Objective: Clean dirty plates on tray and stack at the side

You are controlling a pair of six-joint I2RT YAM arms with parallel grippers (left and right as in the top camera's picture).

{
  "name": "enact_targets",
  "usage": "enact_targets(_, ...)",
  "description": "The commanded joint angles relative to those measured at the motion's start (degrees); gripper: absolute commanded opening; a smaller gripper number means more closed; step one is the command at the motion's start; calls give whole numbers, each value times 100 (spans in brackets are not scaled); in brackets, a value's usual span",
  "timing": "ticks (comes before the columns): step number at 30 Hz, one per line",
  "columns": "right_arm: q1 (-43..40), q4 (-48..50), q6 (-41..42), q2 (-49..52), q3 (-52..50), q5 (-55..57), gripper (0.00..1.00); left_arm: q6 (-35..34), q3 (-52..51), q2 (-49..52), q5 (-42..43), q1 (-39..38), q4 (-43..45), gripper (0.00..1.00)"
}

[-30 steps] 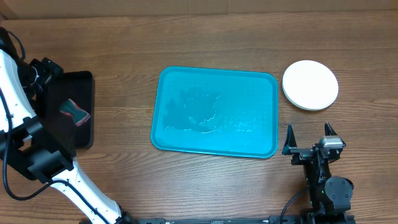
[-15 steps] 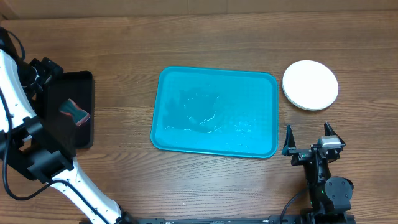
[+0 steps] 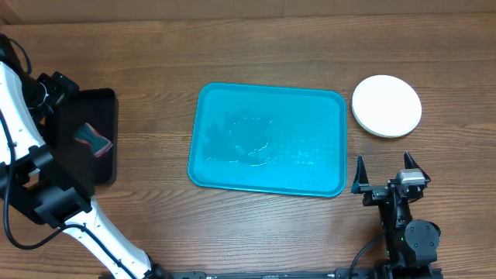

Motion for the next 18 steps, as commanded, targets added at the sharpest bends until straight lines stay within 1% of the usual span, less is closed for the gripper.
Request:
enact_targets(1,0,15,-44,-52,-57,-44,100,107,37,-83,15,-39,4,100)
enact_targets(7,0,15,-44,-52,-57,-44,100,109,37,-85,9,-42,4,100)
enact_targets(11,0,15,-44,-52,-57,-44,100,164,37,-179,-398,-44,0,100)
enact_targets(13,0,15,-44,-52,-57,-44,100,173,39,-245,-391,-42,-129,100)
enact_targets(15,0,15,-44,-52,-57,-44,100,79,37,-328,-271,-44,-330,100)
enact_targets(18,0,15,-44,-52,-57,-44,100,42,37,-542,240,-46,-470,100)
